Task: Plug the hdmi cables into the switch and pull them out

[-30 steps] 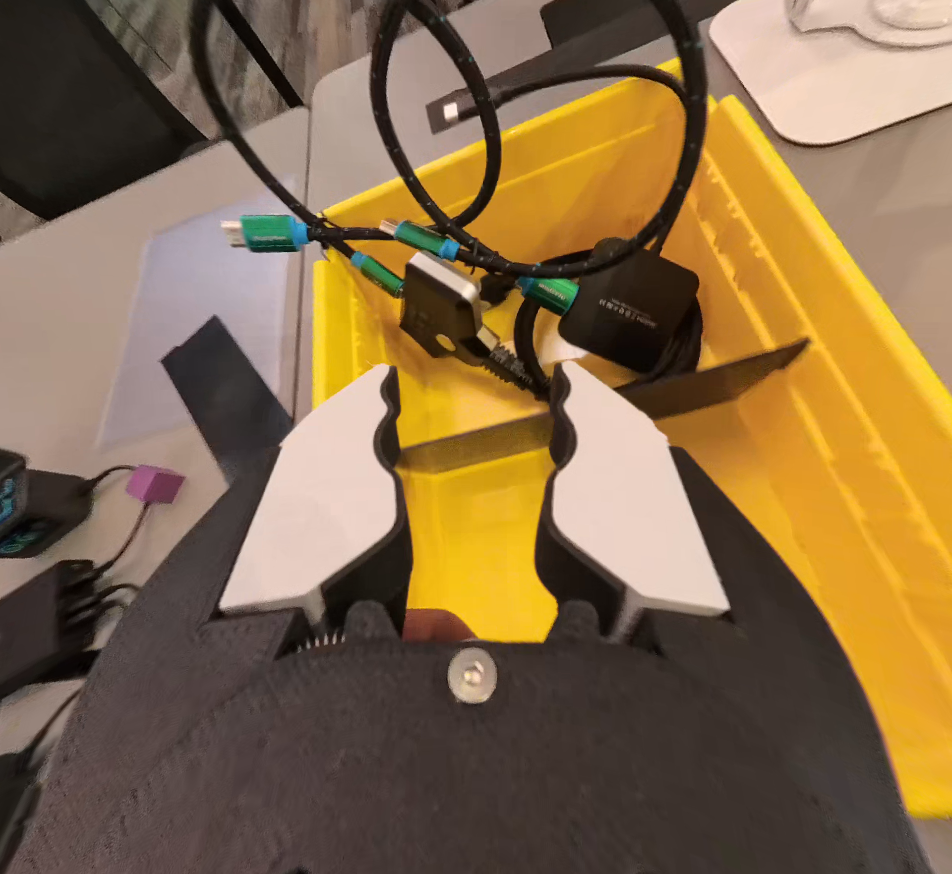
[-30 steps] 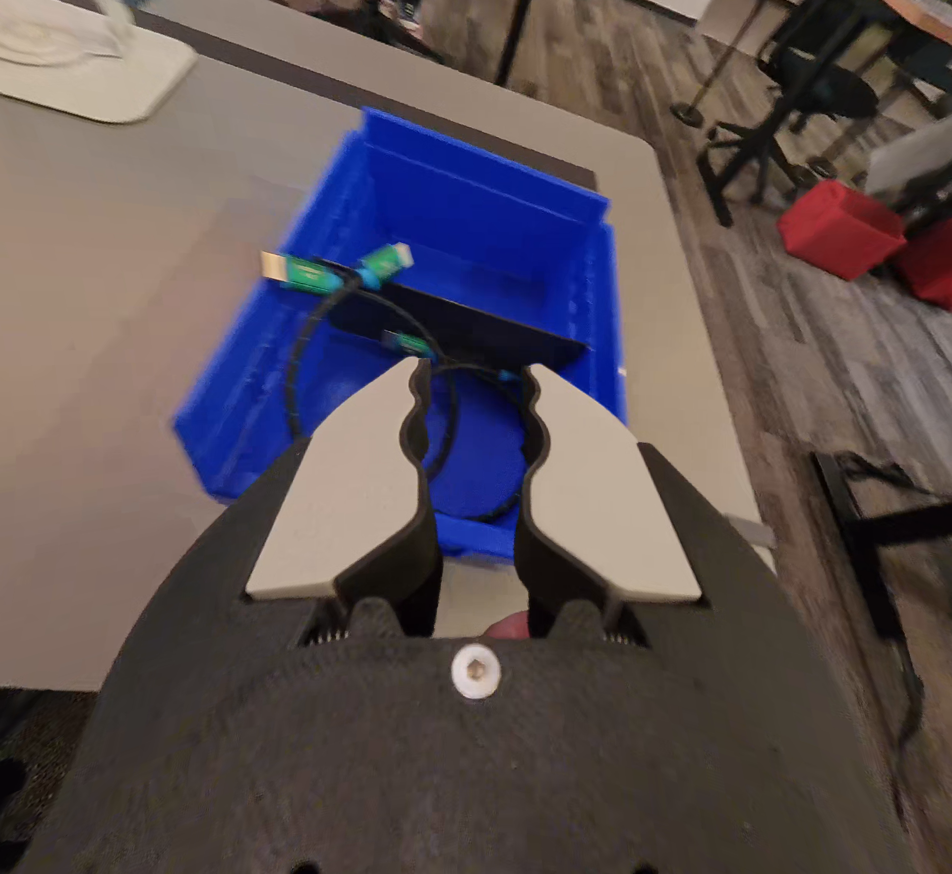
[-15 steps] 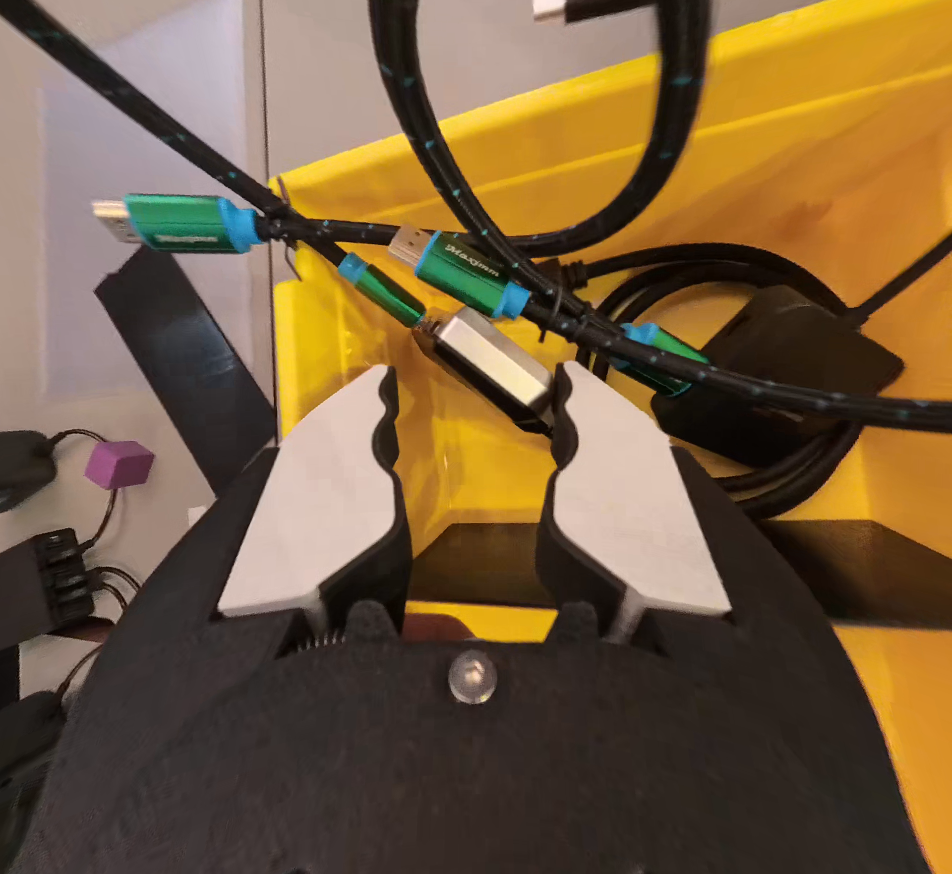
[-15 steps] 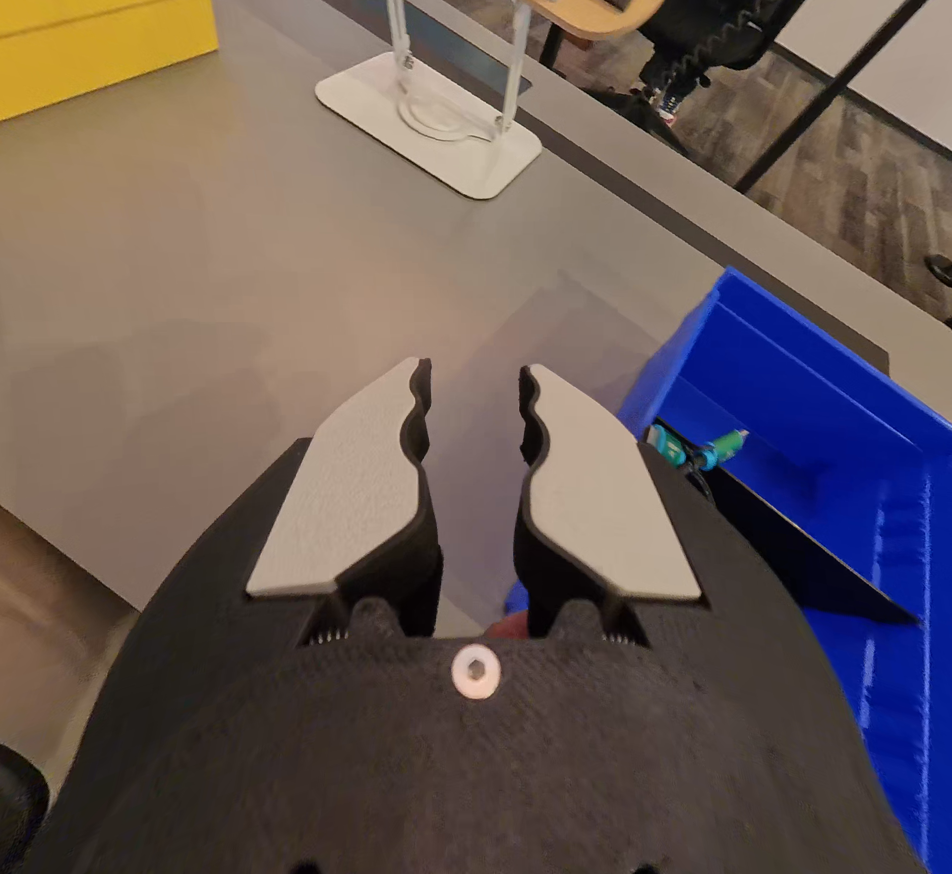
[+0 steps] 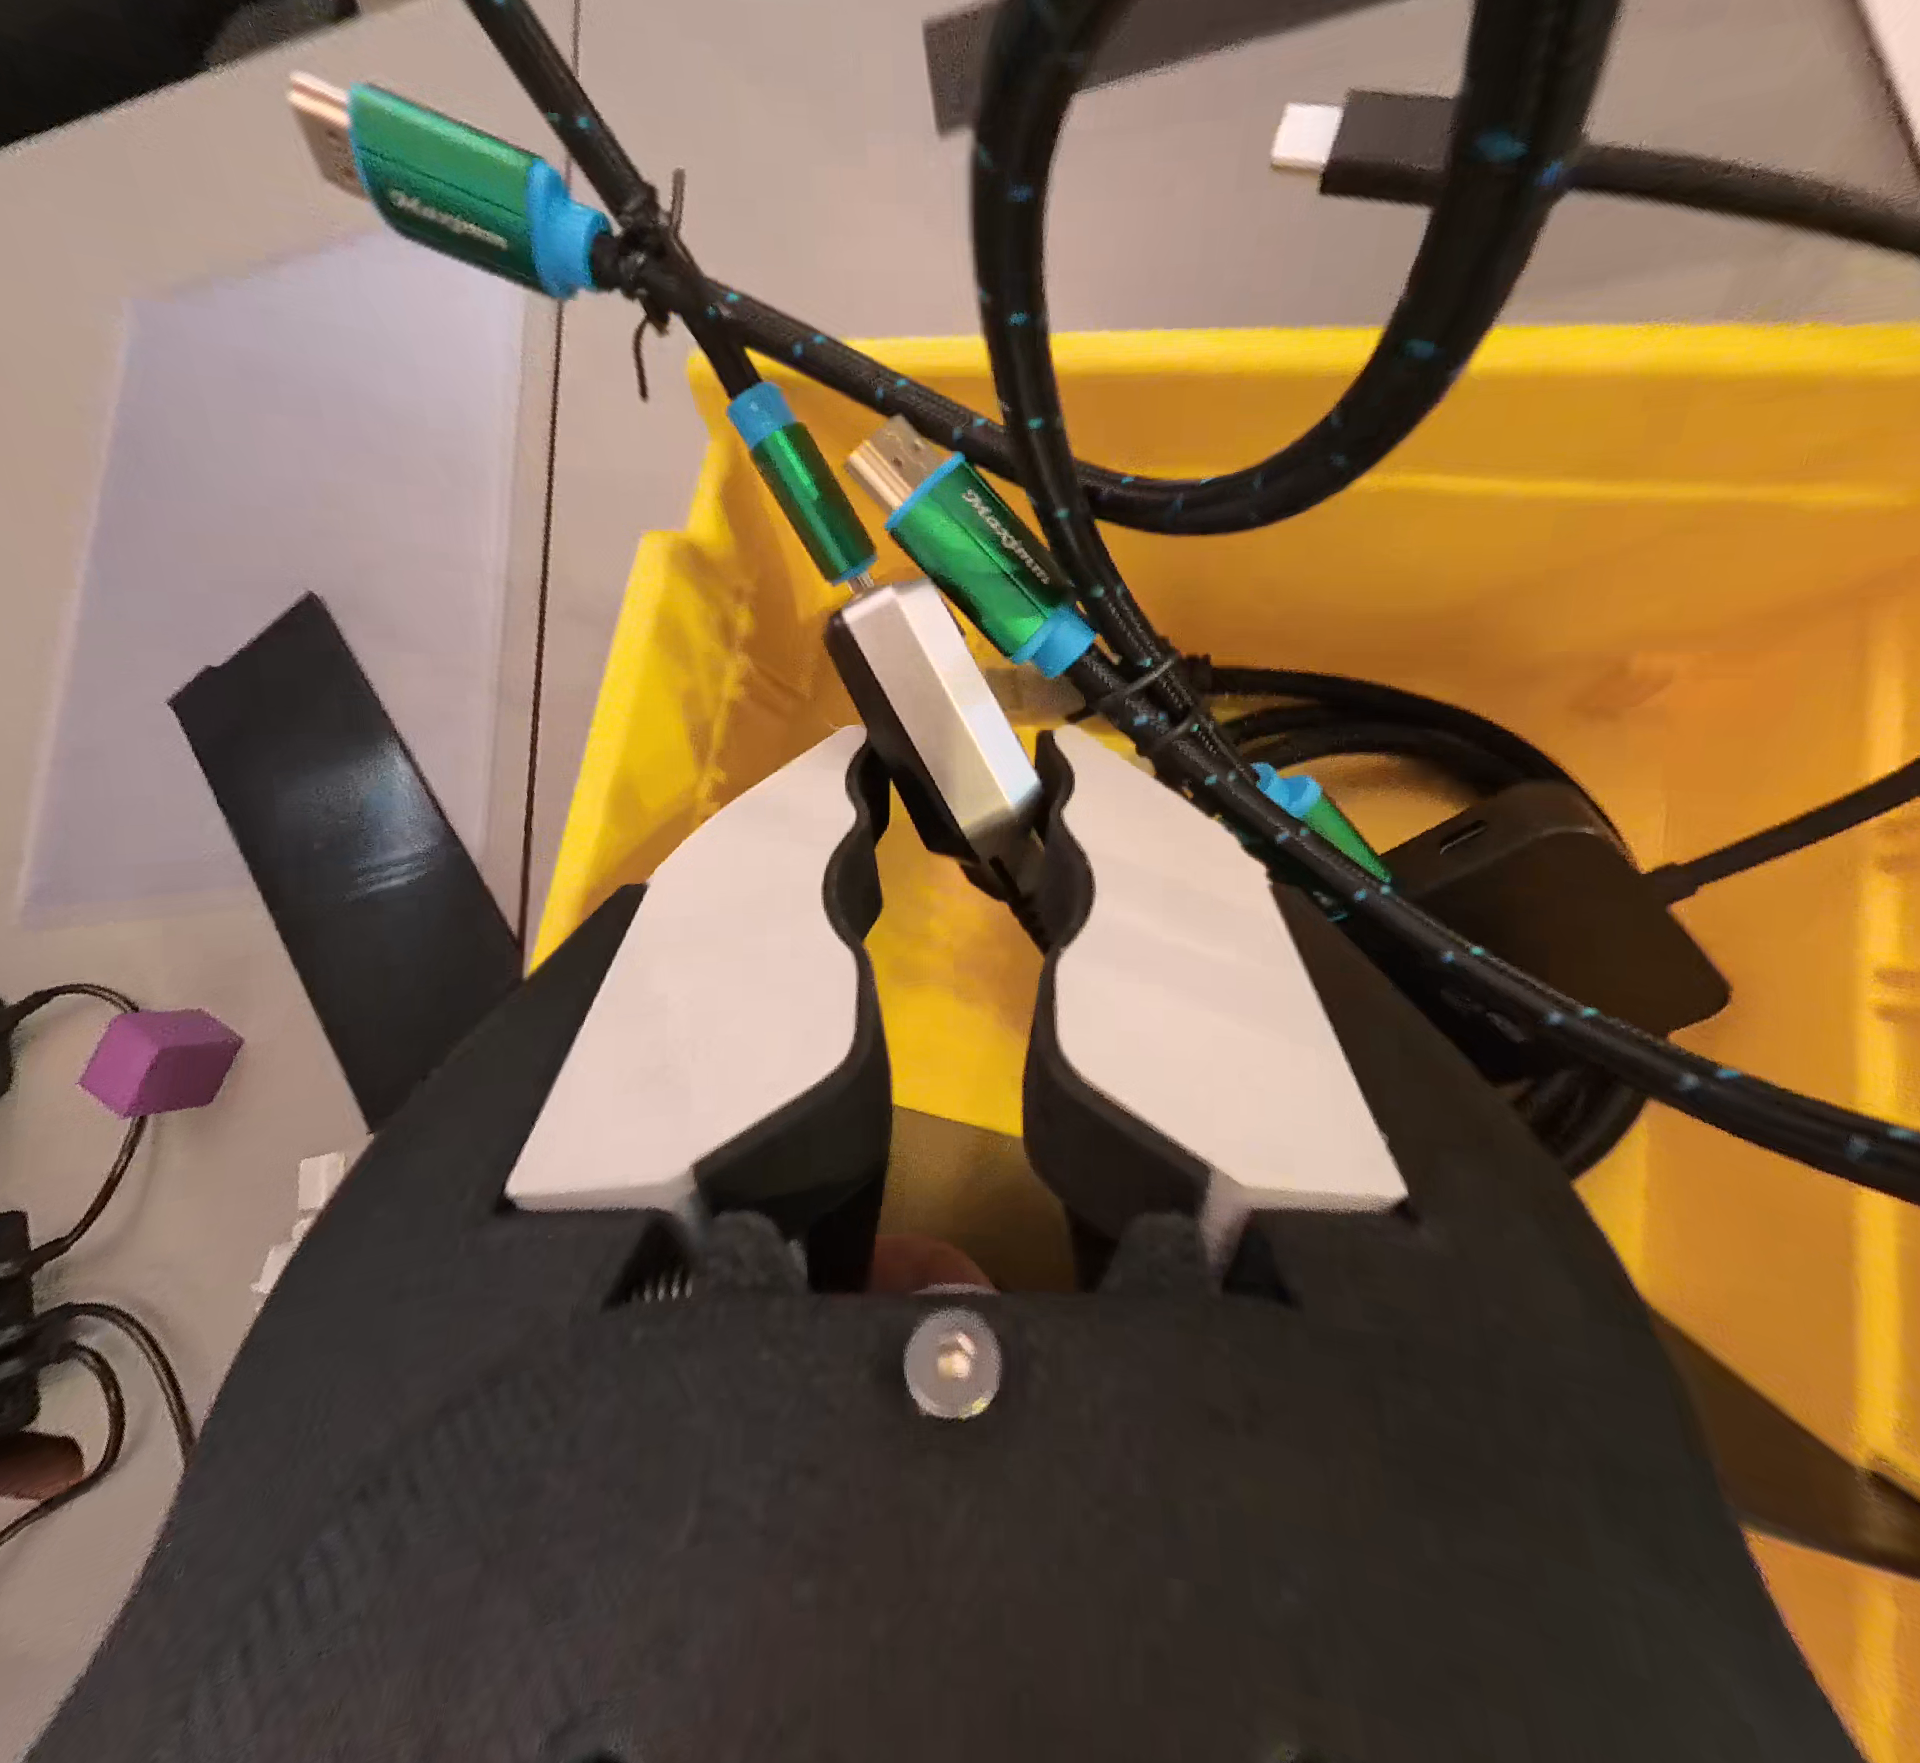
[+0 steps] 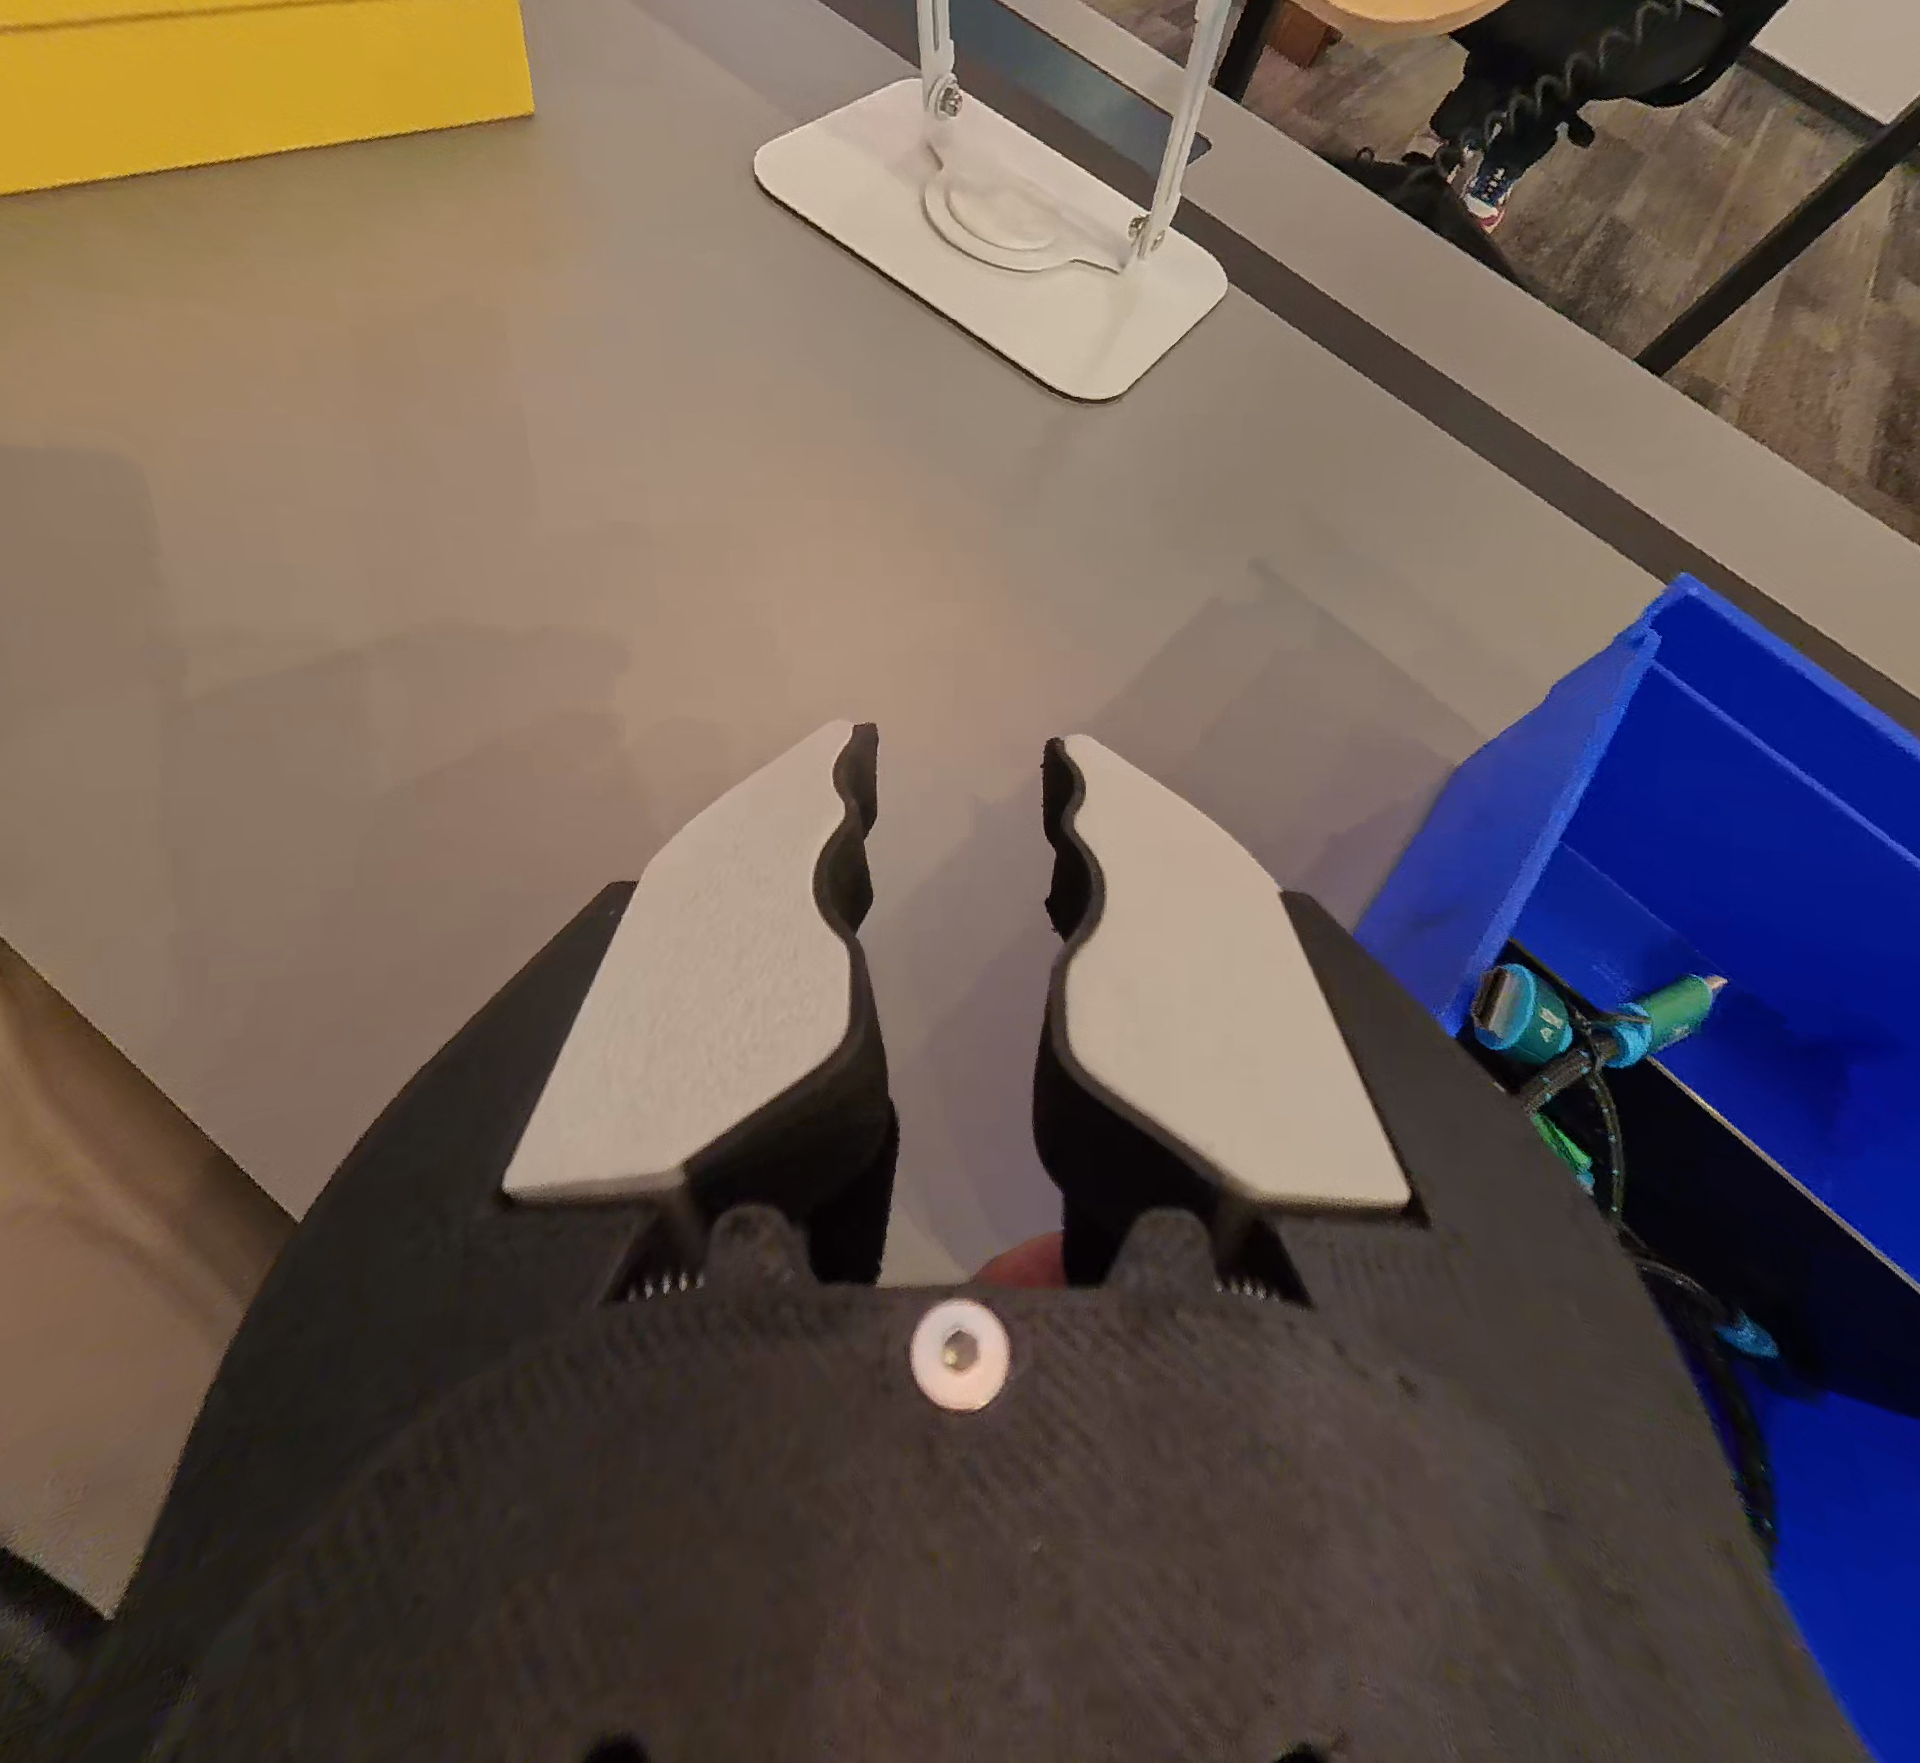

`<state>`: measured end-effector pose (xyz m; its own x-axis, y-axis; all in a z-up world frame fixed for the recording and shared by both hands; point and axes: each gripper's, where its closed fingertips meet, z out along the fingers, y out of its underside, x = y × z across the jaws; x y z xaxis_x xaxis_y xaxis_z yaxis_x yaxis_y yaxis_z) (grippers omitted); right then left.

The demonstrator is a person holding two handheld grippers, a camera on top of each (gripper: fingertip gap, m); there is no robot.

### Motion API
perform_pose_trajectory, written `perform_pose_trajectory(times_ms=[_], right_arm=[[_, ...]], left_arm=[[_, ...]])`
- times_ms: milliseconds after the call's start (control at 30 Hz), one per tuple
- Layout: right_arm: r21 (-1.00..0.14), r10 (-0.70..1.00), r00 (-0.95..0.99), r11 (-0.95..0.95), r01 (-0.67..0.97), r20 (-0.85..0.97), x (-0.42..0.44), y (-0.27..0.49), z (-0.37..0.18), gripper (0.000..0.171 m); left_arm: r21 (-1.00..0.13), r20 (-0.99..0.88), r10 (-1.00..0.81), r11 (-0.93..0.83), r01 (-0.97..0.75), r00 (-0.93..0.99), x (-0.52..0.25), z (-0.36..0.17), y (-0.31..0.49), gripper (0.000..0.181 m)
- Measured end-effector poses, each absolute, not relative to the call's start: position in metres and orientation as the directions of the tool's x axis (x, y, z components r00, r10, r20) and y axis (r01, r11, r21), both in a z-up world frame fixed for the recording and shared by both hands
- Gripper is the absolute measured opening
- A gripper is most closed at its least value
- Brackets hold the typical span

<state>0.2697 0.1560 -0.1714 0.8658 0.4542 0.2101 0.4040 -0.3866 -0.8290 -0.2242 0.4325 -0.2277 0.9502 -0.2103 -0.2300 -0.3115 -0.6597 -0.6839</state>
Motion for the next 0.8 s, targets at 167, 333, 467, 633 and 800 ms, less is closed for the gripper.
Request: perform_pose_trajectory(times_ms=[167,333,467,633,800], right_arm=[[-0.83,0.469,0.86,-0.384,0.405,0.202,0.265,0.158,-0.171,0.029],[-0.831,0.487,0.849,-0.373,0.412,0.203,0.257,0.16,-0.168,0.029],[-0.829,0.506,0.838,-0.367,0.421,0.202,0.249,0.161,-0.168,0.029],[-0.832,0.528,0.826,-0.356,0.425,0.196,0.24,0.163,-0.167,0.028],[-0.834,0.539,0.82,-0.35,0.426,0.192,0.236,0.164,-0.166,0.028]], left_arm=[[-0.76,-0.209,-0.202,-0.582,-0.289,0.957,-0.222,-0.205,0.43,0.026],[-0.832,-0.173,-0.164,-0.503,-0.233,0.971,-0.228,-0.176,0.429,0.025],[-0.873,-0.152,-0.16,-0.44,-0.208,0.975,-0.229,-0.153,0.427,0.024],[-0.903,-0.128,-0.182,-0.386,-0.191,0.975,-0.229,-0.135,0.424,0.024],[-0.927,-0.12,-0.178,-0.332,-0.174,0.977,-0.239,-0.116,0.421,0.024]])
